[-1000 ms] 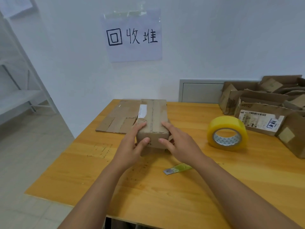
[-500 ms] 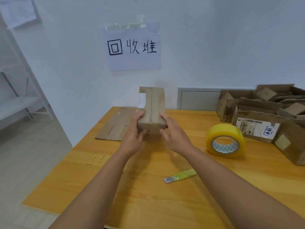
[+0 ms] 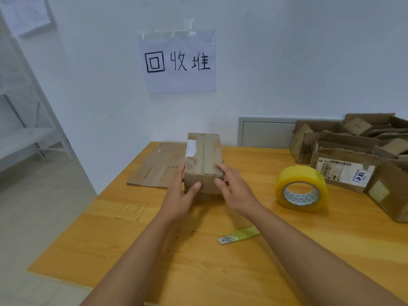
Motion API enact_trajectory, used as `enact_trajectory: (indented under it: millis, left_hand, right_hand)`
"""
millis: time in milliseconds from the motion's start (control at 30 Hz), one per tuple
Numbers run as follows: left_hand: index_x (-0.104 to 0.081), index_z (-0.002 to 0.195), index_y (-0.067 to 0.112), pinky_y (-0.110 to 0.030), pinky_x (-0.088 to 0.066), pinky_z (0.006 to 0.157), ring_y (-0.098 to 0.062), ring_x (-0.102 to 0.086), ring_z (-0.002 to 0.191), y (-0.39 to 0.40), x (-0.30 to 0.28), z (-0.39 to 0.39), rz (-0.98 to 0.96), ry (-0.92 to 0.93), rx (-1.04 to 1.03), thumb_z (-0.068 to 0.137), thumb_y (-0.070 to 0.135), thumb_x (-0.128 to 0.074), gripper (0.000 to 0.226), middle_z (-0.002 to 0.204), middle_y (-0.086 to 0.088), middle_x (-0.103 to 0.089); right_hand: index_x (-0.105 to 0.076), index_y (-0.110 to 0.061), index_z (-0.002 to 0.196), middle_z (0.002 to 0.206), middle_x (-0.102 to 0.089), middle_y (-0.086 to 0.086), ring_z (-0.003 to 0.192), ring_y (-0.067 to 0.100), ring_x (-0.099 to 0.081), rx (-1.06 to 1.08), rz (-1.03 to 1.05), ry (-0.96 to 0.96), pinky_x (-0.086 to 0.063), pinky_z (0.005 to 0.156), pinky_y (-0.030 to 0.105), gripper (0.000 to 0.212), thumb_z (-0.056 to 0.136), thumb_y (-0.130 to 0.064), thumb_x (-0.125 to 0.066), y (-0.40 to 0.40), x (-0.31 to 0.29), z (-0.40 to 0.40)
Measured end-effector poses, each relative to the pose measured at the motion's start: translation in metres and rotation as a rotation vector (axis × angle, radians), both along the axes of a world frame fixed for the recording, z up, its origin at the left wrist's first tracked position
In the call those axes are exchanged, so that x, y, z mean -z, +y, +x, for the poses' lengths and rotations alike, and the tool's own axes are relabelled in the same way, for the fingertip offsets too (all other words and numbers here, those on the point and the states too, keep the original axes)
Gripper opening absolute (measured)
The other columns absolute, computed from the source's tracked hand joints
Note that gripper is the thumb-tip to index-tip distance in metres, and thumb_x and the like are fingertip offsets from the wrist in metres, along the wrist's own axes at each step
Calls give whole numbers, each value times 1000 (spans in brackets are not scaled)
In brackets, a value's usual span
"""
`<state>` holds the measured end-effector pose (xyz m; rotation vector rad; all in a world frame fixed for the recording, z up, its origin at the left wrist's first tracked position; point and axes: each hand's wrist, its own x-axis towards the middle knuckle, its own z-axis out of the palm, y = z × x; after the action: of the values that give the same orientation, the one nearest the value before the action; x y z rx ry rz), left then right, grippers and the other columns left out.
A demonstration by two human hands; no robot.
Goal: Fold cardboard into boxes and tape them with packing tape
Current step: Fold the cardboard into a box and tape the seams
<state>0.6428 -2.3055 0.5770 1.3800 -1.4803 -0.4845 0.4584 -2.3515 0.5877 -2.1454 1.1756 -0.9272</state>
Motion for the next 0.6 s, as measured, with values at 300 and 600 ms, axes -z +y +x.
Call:
enact_trajectory:
  millis: [300,600]
  left_hand:
    - [7,152,49,-37,-45,106,-15,-39,137,-36,9,-3,148,-219,27,91,9,-59,98,160,7,-24]
    - [-9,150,53,-49,-41,111,-21,-33,145,-72,39,-1,146,-177,95,96,22,-61,81,163,6,-18]
  right_hand:
    - [-18,-36,154,153,-31,-2,124,23,-50,84,-5,143,-47,94,36,72,96,-18,-58,-41,-3,0]
    - [-21,-34,154,152,-37,4,127,28,-48,155,15,228,-44,100,40,59,102,-32,-49,-63,13,-4]
